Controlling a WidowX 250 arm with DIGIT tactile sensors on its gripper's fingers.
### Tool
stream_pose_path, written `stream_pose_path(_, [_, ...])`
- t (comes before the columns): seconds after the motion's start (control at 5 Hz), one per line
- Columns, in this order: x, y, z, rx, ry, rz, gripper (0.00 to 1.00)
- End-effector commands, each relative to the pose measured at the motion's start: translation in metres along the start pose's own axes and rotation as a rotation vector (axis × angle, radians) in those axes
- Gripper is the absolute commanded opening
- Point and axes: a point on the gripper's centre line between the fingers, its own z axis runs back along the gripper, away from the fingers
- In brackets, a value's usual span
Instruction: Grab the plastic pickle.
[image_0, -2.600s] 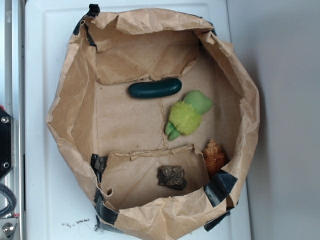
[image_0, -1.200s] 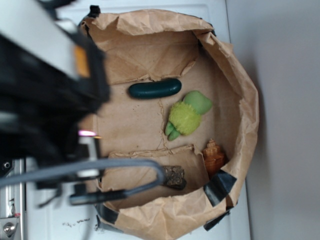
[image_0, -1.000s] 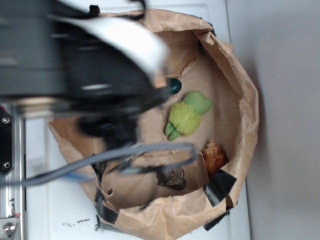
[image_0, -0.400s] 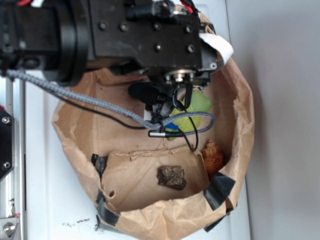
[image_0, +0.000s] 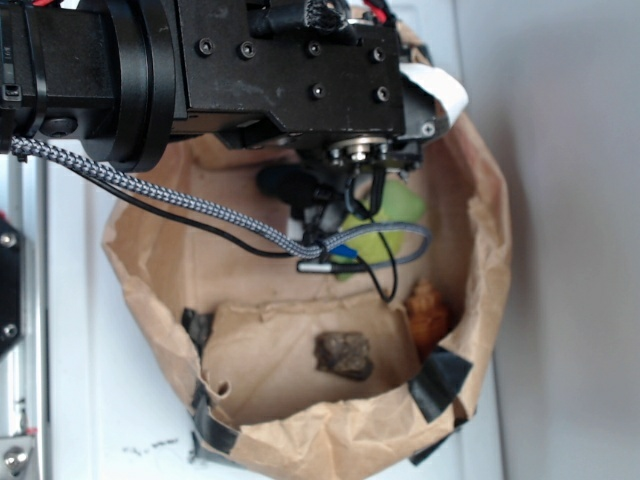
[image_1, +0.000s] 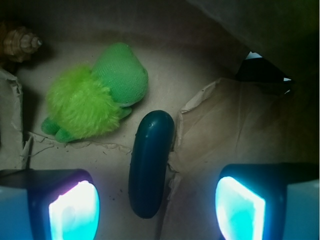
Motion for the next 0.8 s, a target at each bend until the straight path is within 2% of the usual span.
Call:
stream_pose_path(0.0, [0.007, 0.012, -0.014, -0.045, -0.080, 0.055, 1.00])
stream_pose_path(0.2, [0.007, 0.015, -0.031, -0.083, -0.110, 0.076, 1.00])
stream_pose_path(0.4, [0.006, 0.016, -0.041, -0.094, -0.095, 0.086, 1.00])
stream_pose_path(0.6, [0.004, 0.013, -0.054, -0.037, -0.080, 0.082, 1.00])
